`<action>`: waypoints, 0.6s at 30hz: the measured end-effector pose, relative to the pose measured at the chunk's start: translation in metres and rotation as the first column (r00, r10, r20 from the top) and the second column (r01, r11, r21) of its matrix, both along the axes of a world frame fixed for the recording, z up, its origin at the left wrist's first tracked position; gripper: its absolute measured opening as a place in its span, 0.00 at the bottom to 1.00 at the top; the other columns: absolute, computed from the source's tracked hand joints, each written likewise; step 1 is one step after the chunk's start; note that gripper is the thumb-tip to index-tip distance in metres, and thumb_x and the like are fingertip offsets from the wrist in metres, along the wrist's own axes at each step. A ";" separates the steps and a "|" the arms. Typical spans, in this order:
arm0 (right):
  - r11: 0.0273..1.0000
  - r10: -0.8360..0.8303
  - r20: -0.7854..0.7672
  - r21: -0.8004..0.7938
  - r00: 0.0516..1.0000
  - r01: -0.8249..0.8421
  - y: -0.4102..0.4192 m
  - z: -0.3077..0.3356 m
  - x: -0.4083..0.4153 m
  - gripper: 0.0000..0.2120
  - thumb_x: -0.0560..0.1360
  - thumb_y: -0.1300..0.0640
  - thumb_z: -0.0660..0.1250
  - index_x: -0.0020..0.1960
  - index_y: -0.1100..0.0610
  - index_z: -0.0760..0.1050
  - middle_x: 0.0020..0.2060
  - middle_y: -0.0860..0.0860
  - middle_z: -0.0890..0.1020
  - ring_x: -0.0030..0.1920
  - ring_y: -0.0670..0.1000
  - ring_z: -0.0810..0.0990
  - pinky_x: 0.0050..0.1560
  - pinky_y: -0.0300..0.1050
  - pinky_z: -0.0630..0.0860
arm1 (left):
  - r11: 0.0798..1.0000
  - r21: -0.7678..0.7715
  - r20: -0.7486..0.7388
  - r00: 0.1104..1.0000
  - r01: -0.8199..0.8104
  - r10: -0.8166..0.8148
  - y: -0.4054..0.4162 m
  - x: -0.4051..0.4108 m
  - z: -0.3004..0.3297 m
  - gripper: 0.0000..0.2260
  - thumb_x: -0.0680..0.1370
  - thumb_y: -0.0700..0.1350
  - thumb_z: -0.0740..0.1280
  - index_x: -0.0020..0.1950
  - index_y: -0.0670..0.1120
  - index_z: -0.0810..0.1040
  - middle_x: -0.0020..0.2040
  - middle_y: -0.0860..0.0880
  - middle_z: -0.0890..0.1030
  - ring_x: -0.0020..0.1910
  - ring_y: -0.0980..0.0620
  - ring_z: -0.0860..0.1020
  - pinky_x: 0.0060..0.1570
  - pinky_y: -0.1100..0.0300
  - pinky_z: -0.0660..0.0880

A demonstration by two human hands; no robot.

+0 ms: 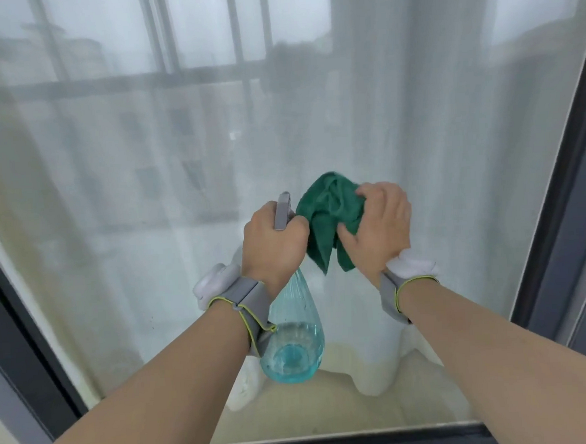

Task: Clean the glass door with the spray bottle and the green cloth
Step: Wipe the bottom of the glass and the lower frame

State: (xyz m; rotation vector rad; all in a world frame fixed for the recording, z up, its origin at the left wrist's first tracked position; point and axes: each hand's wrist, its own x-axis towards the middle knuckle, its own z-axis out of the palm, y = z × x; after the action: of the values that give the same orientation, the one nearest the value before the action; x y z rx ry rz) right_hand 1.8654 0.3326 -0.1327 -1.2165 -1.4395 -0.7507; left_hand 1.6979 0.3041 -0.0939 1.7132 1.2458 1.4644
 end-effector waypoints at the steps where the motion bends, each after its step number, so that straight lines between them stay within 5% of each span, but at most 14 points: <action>1: 0.999 -0.011 -0.175 0.035 0.984 0.018 0.000 0.009 -0.002 0.22 0.68 0.50 0.66 0.58 0.59 0.67 0.51 0.57 0.72 0.51 0.57 0.69 0.51 0.52 0.68 | 1.000 0.007 -0.003 1.000 -0.002 0.002 0.001 -0.001 0.000 0.07 0.67 0.48 0.60 0.38 0.45 0.69 0.33 0.51 0.69 0.33 0.47 0.65 0.35 0.55 0.64; 3: 0.993 -0.063 -0.357 0.074 0.932 0.096 0.001 0.020 -0.011 0.23 0.68 0.51 0.65 0.59 0.60 0.68 0.52 0.58 0.72 0.52 0.58 0.69 0.52 0.53 0.69 | 1.000 0.018 -0.005 1.000 -0.003 0.004 0.004 -0.002 0.001 0.07 0.67 0.49 0.61 0.38 0.46 0.69 0.33 0.52 0.68 0.32 0.47 0.64 0.34 0.54 0.64; 4: 0.991 -0.090 -0.330 0.067 0.939 0.118 0.000 0.018 -0.016 0.24 0.68 0.51 0.65 0.60 0.60 0.68 0.52 0.58 0.72 0.52 0.58 0.69 0.52 0.52 0.67 | 1.000 0.027 -0.004 1.000 -0.002 0.002 0.005 -0.002 0.000 0.07 0.68 0.49 0.61 0.37 0.46 0.68 0.32 0.52 0.68 0.32 0.47 0.64 0.34 0.54 0.63; 6: 0.997 -0.082 -0.052 0.008 0.995 0.082 0.001 0.005 -0.023 0.25 0.66 0.51 0.68 0.60 0.57 0.67 0.51 0.57 0.72 0.49 0.58 0.69 0.49 0.51 0.64 | 0.999 0.046 -0.020 1.000 -0.008 0.009 0.005 -0.003 0.000 0.07 0.68 0.49 0.62 0.36 0.47 0.67 0.31 0.52 0.68 0.31 0.47 0.64 0.34 0.54 0.64; 8: 0.999 -0.017 0.309 -0.036 0.951 0.030 0.002 -0.008 -0.021 0.26 0.67 0.51 0.71 0.60 0.55 0.67 0.50 0.55 0.71 0.44 0.58 0.70 0.45 0.51 0.65 | 0.999 0.041 -0.040 0.999 -0.031 0.033 0.005 -0.005 0.000 0.07 0.67 0.49 0.61 0.36 0.46 0.67 0.32 0.51 0.70 0.32 0.47 0.67 0.34 0.53 0.65; 10: 0.999 0.020 0.431 -0.040 0.902 -0.003 0.002 -0.006 -0.012 0.22 0.70 0.49 0.67 0.61 0.55 0.67 0.50 0.53 0.70 0.43 0.58 0.71 0.44 0.52 0.66 | 0.998 0.003 -0.035 0.998 -0.061 0.061 0.006 -0.009 -0.001 0.07 0.66 0.49 0.60 0.36 0.46 0.67 0.32 0.50 0.71 0.33 0.46 0.68 0.35 0.53 0.66; 13: 0.999 0.000 0.282 -0.048 0.959 0.014 0.002 0.000 0.000 0.23 0.69 0.47 0.65 0.61 0.55 0.67 0.51 0.53 0.69 0.45 0.58 0.71 0.47 0.52 0.68 | 0.996 -0.009 -0.047 0.995 -0.089 0.089 0.006 -0.012 -0.003 0.07 0.66 0.49 0.60 0.35 0.47 0.66 0.32 0.50 0.70 0.32 0.46 0.66 0.35 0.53 0.65; 16: 0.996 -0.092 -0.153 -0.027 0.984 0.089 -0.001 -0.005 -0.005 0.26 0.68 0.50 0.68 0.62 0.57 0.66 0.51 0.57 0.70 0.48 0.57 0.69 0.51 0.50 0.67 | 0.995 0.038 -0.057 0.994 -0.089 0.091 0.004 -0.010 -0.001 0.09 0.67 0.49 0.60 0.39 0.45 0.72 0.34 0.50 0.72 0.33 0.47 0.67 0.35 0.54 0.66; 18: 0.993 -0.105 -0.118 -0.068 0.987 0.097 -0.006 -0.022 -0.012 0.27 0.66 0.51 0.71 0.61 0.57 0.66 0.50 0.57 0.71 0.47 0.57 0.69 0.48 0.51 0.69 | 0.993 0.074 -0.054 0.994 -0.091 0.095 0.003 -0.006 0.001 0.11 0.67 0.49 0.60 0.41 0.43 0.73 0.34 0.50 0.72 0.33 0.47 0.68 0.35 0.54 0.67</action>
State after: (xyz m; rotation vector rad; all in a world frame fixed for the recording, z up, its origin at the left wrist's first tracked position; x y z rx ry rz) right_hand 1.8529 0.3268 -0.1542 -1.3685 -1.3171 -0.6921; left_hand 1.6917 0.3070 -0.0928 1.7764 1.3342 1.5403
